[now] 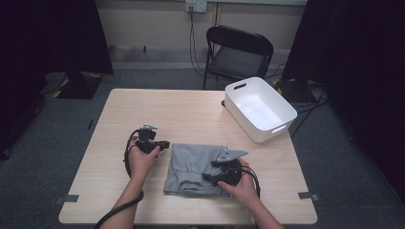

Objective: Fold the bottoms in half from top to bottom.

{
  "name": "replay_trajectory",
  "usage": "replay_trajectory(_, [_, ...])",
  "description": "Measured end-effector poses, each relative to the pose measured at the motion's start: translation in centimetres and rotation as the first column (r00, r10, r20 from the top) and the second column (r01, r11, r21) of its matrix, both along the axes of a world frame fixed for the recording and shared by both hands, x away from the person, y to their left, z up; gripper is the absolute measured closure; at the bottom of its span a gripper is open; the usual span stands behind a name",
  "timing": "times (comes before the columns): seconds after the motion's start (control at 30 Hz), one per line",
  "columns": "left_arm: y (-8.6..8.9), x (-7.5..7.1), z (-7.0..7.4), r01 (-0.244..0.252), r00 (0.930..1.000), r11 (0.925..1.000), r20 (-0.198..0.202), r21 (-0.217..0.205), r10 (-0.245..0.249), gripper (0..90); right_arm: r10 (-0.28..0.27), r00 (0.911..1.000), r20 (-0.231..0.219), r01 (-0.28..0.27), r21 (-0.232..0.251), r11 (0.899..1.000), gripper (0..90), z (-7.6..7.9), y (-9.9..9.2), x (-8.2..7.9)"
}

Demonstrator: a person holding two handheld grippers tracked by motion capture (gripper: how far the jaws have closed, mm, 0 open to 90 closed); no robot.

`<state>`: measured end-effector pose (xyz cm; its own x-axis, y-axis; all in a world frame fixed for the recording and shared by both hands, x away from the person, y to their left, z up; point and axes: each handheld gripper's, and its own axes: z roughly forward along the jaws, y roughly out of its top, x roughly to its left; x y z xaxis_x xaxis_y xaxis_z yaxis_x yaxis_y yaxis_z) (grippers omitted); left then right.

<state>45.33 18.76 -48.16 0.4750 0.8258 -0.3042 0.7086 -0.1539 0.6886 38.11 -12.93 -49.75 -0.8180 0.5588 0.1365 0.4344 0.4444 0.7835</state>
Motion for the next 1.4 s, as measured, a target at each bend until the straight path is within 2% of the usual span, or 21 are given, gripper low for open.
replay_trajectory(0.03, [0.0, 0.0, 0.0, 0.0, 1.0, 1.0, 0.0, 0.0, 0.0, 77.0, -0.002, 1.0, -0.001, 0.002, -0.001, 1.0, 34.0, 0.0, 0.0, 0.0])
replay_trajectory(0.2, [-1.1, -0.5, 0.3, 0.018, 0.9998, 0.9996, 0.005, -0.021, -0.017, 73.6, -0.007, 1.0, 0.006, 0.007, -0.007, 1.0, 34.1, 0.0, 0.1, -0.2])
replay_trajectory(0.27, [-1.6, -0.7, 0.0, 0.02, 0.9997, 0.9994, -0.01, -0.03, -0.02, 70.4, -0.01, 0.9999, 0.01, 0.01, -0.007, 1.0, 34.1, 0.0, 0.1, -0.2])
replay_trajectory(0.3, [-1.8, -0.9, -0.3, 0.017, 0.9997, 0.9987, -0.019, -0.047, -0.018, 67.5, -0.01, 0.9999, 0.011, 0.01, -0.007, 1.0, 34.1, 0.0, 0.1, -0.2])
replay_trajectory(0.43, [-1.9, -1.1, -0.8, 0.024, 0.9986, 0.9987, -0.046, -0.044, -0.026, 65.2, -0.009, 0.9999, 0.013, 0.009, -0.008, 1.0, 34.0, -0.1, 0.2, -0.2])
replay_trajectory(0.47, [-1.9, -1.2, -0.9, 0.032, 0.9977, 0.9985, -0.058, -0.043, -0.035, 76.2, -0.009, 0.9999, 0.012, 0.009, -0.008, 1.0, 34.1, -0.1, 0.2, -0.2])
replay_trajectory(0.5, [-1.9, -1.2, -1.2, 0.05, 0.9965, 0.9979, -0.065, -0.04, -0.052, 81.3, -0.01, 0.9999, 0.013, 0.01, -0.008, 1.0, 34.0, -0.1, 0.2, -0.2])
replay_trajectory(0.57, [-1.9, -1.3, -1.4, 0.053, 0.9962, 0.9979, -0.066, -0.036, -0.056, 89.2, -0.011, 0.9998, 0.018, 0.011, -0.01, 1.0, 34.0, -0.1, 0.2, -0.3])
replay_trajectory(0.6, [-1.9, -1.3, -1.4, 0.053, 0.9962, 0.9979, -0.066, -0.036, -0.056, 89.9, -0.011, 0.9998, 0.018, 0.011, -0.01, 1.0, 34.0, -0.1, 0.2, -0.3])
replay_trajectory(0.63, [-1.8, -1.4, -1.4, 0.049, 0.996, 0.9987, -0.074, -0.015, -0.05, 90.0, -0.011, 0.9998, 0.019, 0.012, -0.009, 1.0, 34.0, -0.1, 0.2, -0.3])
replay_trajectory(0.73, [-1.3, -1.5, -1.3, 0.049, 0.9956, 0.9987, -0.079, -0.007, -0.05, 90.0, -0.013, 0.9997, 0.019, 0.014, -0.007, 1.0, 34.1, -0.1, 0.1, -0.4])
replay_trajectory(0.8, [-0.7, -1.7, -1.1, 0.038, 0.9966, 0.9991, -0.072, -0.017, -0.039, 90.0, -0.012, 0.9997, 0.019, 0.012, -0.008, 1.0, 34.0, -0.1, 0.1, -0.4])
replay_trajectory(0.87, [0.0, -2.0, -0.9, 0.025, 0.9979, 0.9984, -0.059, -0.05, -0.028, 90.0, -0.014, 0.9998, 0.017, 0.014, -0.008, 1.0, 34.0, 0.0, 0.1, -0.4])
replay_trajectory(0.9, [0.1, -2.1, -0.8, 0.021, 0.9982, 0.9984, -0.056, -0.052, -0.024, 89.2, -0.015, 0.9998, 0.015, 0.015, -0.007, 1.0, 34.0, 0.1, 0.1, -0.4])
replay_trajectory(0.93, [0.2, -2.2, -0.8, 0.014, 0.9985, 0.9992, -0.052, -0.037, -0.016, 76.6, -0.017, 0.9998, 0.013, 0.017, -0.004, 1.0, 33.7, 0.3, 0.0, -0.4])
replay_trajectory(0.97, [0.4, -2.6, -0.8, -0.003, 0.9994, 0.999, -0.035, -0.044, 0.001, 69.9, -0.019, 0.9998, 0.008, 0.019, -0.001, 1.0, 33.5, 0.5, -0.1, -0.4])
replay_trajectory(1.03, [0.6, -3.2, -0.7, 0.018, 0.9995, 0.9985, -0.025, -0.051, -0.019, 66.5, -0.029, 0.9996, 0.005, 0.029, 0.011, 1.0, 32.5, 0.8, -0.5, -0.3])
replay_trajectory(1.17, [0.5, -4.3, -0.6, 0.052, 0.9984, 0.9974, -0.02, -0.051, -0.053, 65.0, -0.042, 0.9991, 0.012, 0.041, 0.007, 0.999, 32.4, 1.3, -0.9, -0.2])
replay_trajectory(1.27, [0.3, -5.1, -0.7, 0.079, 0.9965, 0.9966, -0.027, -0.026, -0.079, 63.9, -0.053, 0.9982, 0.029, 0.053, -0.008, 0.999, 31.2, 1.7, -1.1, 0.0])
replay_trajectory(1.37, [0.2, -6.6, -1.0, 0.1, 0.9943, 0.9945, -0.035, -0.034, -0.101, 63.6, -0.072, 0.9966, 0.041, 0.072, -0.001, 0.997, 30.7, 2.3, -1.2, 0.2])
replay_trajectory(1.4, [0.2, -6.6, -1.0, 0.1, 0.9943, 0.9945, -0.035, -0.034, -0.101, 63.3, -0.072, 0.9966, 0.041, 0.072, -0.001, 0.997, 30.7, 2.3, -1.2, 0.2])
